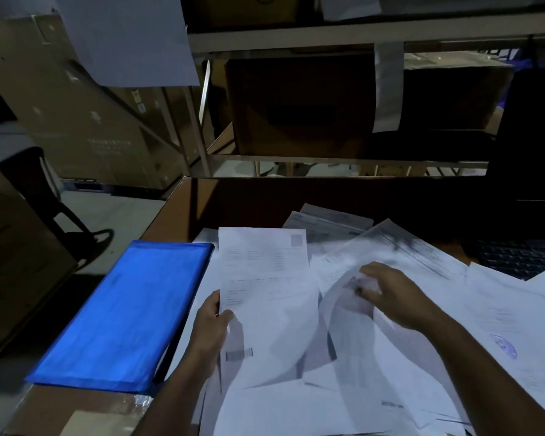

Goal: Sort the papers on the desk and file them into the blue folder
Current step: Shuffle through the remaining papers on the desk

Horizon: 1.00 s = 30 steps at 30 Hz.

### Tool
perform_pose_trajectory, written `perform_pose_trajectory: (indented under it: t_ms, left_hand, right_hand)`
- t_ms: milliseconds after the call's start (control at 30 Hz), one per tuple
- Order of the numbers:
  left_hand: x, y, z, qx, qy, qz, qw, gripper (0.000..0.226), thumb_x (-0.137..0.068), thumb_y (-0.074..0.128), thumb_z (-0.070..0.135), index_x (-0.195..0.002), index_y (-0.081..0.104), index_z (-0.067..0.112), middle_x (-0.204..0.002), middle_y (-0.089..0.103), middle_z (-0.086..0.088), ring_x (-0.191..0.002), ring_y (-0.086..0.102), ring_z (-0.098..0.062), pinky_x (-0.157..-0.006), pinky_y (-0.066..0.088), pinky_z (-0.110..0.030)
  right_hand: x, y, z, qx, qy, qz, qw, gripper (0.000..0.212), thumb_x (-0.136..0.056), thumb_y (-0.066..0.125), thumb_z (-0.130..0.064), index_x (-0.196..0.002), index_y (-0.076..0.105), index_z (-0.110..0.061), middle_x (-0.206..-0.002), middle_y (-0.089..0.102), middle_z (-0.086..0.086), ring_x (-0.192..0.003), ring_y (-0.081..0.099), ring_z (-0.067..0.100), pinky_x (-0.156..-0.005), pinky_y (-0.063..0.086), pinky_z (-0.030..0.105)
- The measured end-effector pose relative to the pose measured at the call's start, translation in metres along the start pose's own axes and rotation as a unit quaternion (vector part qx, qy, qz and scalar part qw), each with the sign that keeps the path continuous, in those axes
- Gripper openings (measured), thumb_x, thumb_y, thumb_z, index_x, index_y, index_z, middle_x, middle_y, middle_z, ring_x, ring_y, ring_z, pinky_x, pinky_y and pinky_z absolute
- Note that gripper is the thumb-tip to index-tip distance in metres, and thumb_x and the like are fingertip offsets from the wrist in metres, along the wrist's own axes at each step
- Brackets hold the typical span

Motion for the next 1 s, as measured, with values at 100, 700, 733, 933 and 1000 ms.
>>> perform_pose_trajectory:
  t_ms: [100, 700, 733, 933, 1000]
  left_hand:
    - [-0.002, -0.001, 0.000, 0.035, -0.021, 0.007, 0.999, 0.046, -0.096, 0.049, -0.007, -0.122, 0.069, 0.026, -0.119, 0.076, 0.006, -0.115, 0.070, -0.024, -0.093, 0.059, -0.039]
    - [0.017, 0.016, 0.014, 0.116, 0.015, -0.096, 0.989, 0.048, -0.098, 0.048, -0.012, -0.132, 0.067, 0.016, -0.127, 0.075, -0.012, -0.116, 0.072, -0.036, -0.102, 0.055, -0.055]
    - [0.023, 0.021, 0.017, 0.117, 0.009, -0.119, 0.986, 0.044, -0.099, 0.049, -0.010, -0.130, 0.068, 0.015, -0.125, 0.075, -0.014, -0.113, 0.073, -0.037, -0.099, 0.057, -0.056]
    - [0.036, 0.029, 0.024, 0.103, 0.019, -0.173, 0.979, 0.029, -0.104, 0.055, 0.007, -0.129, 0.068, 0.017, -0.126, 0.074, -0.014, -0.114, 0.073, -0.038, -0.100, 0.055, -0.063]
    - [0.038, 0.029, 0.024, 0.089, 0.024, -0.180, 0.979, 0.029, -0.106, 0.055, 0.013, -0.131, 0.067, 0.018, -0.125, 0.075, -0.012, -0.112, 0.073, -0.036, -0.099, 0.056, -0.062]
  right_hand:
    - [-0.005, -0.019, -0.005, -0.087, 0.008, 0.055, 0.995, 0.019, -0.098, 0.063, -0.021, -0.117, 0.064, -0.018, -0.106, 0.062, -0.007, -0.100, 0.063, 0.020, -0.078, 0.051, 0.031]
    - [-0.027, 0.031, 0.019, -0.431, 0.200, 0.194, 0.858, 0.015, -0.093, 0.062, -0.002, -0.104, 0.061, -0.013, -0.100, 0.072, 0.005, -0.086, 0.070, 0.022, -0.076, 0.059, 0.041]
    - [-0.027, 0.040, 0.017, -0.416, 0.212, 0.194, 0.863, 0.014, -0.091, 0.062, -0.004, -0.101, 0.061, -0.014, -0.100, 0.073, 0.006, -0.087, 0.070, 0.025, -0.077, 0.058, 0.042]
    - [-0.019, 0.050, 0.008, -0.339, 0.246, 0.228, 0.879, 0.006, -0.092, 0.065, -0.017, -0.094, 0.060, -0.014, -0.094, 0.069, 0.005, -0.085, 0.067, 0.028, -0.062, 0.050, 0.030]
    - [-0.018, 0.050, 0.007, -0.338, 0.237, 0.221, 0.884, 0.008, -0.093, 0.065, -0.019, -0.093, 0.059, -0.014, -0.095, 0.069, 0.005, -0.086, 0.068, 0.028, -0.061, 0.050, 0.030]
Point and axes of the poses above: each hand's wrist, its own x-axis away from the middle knuckle, its own y-axis out of the palm, z = x × y, the point moved 4 cm from there along -x, towards the middle knuckle
